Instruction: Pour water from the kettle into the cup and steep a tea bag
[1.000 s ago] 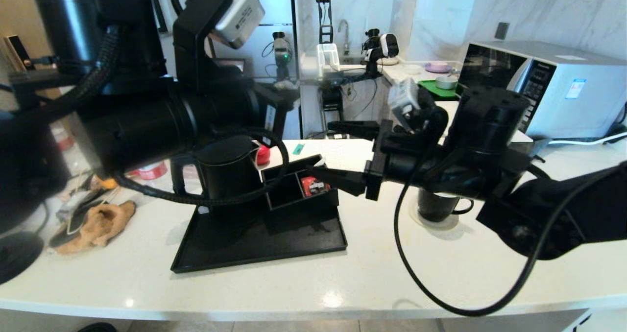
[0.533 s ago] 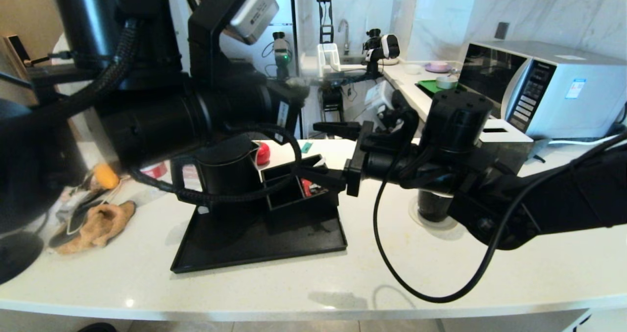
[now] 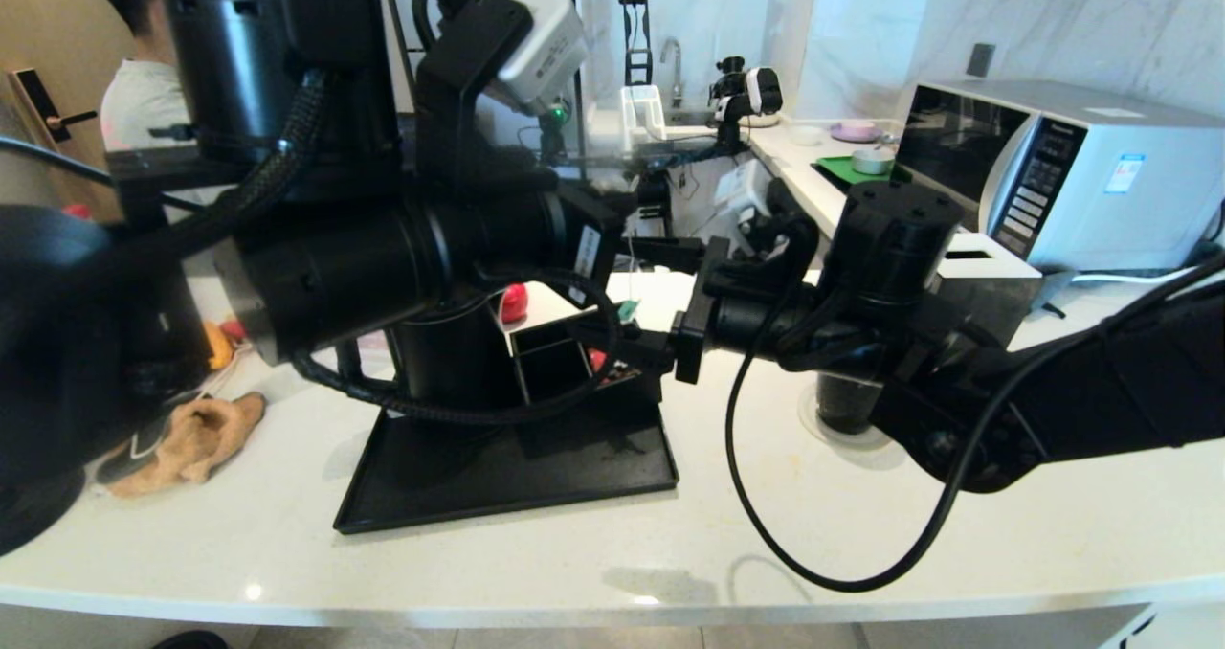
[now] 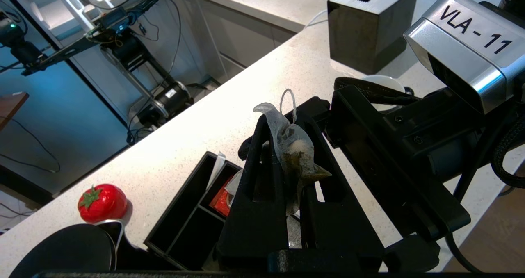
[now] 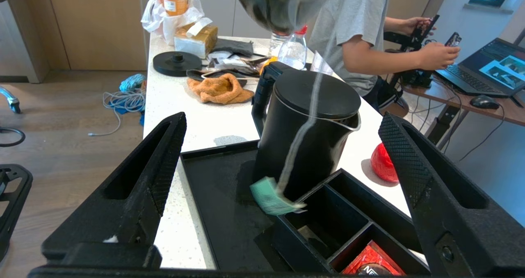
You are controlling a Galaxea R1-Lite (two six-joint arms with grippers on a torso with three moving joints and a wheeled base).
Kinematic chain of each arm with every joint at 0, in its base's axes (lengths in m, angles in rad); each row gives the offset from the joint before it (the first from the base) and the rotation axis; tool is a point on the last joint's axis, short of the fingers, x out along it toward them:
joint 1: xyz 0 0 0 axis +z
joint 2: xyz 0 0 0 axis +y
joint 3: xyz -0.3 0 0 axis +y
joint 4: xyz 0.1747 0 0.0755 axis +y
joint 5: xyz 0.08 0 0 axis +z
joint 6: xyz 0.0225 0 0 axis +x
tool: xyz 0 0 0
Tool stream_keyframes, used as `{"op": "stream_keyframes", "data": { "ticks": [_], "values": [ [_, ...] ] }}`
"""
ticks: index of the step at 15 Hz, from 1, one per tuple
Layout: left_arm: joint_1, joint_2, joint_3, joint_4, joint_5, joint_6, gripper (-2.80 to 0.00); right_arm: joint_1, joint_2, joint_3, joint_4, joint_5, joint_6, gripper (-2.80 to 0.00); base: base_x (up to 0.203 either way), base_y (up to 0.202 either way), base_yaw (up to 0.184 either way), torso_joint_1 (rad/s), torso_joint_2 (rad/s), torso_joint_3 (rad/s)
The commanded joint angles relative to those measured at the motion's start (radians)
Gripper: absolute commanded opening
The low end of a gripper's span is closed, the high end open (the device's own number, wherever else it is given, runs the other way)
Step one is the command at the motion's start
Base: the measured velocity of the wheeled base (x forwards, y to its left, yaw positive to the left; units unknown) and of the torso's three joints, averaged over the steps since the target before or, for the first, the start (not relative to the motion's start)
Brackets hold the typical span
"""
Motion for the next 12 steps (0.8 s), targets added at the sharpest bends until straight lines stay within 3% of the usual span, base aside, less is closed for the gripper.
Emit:
{"op": "stream_keyframes", "data": {
  "ticks": [1, 12],
  "values": [
    [-0.001, 0.002, 0.001, -0.002, 0.001, 0.001, -2.80, -0.001, -0.004, 0.002, -0.007, 0.004, -0.003, 0.00, 0.000, 0.000, 0.000, 0.000, 0.00, 0.000],
    [0.000, 0.002, -0.005, -0.002, 0.001, 0.001, -2.80, -0.001, -0.004, 0.015, -0.008, 0.004, -0.003, 0.00, 0.000, 0.000, 0.000, 0.000, 0.00, 0.000]
  ]
}}
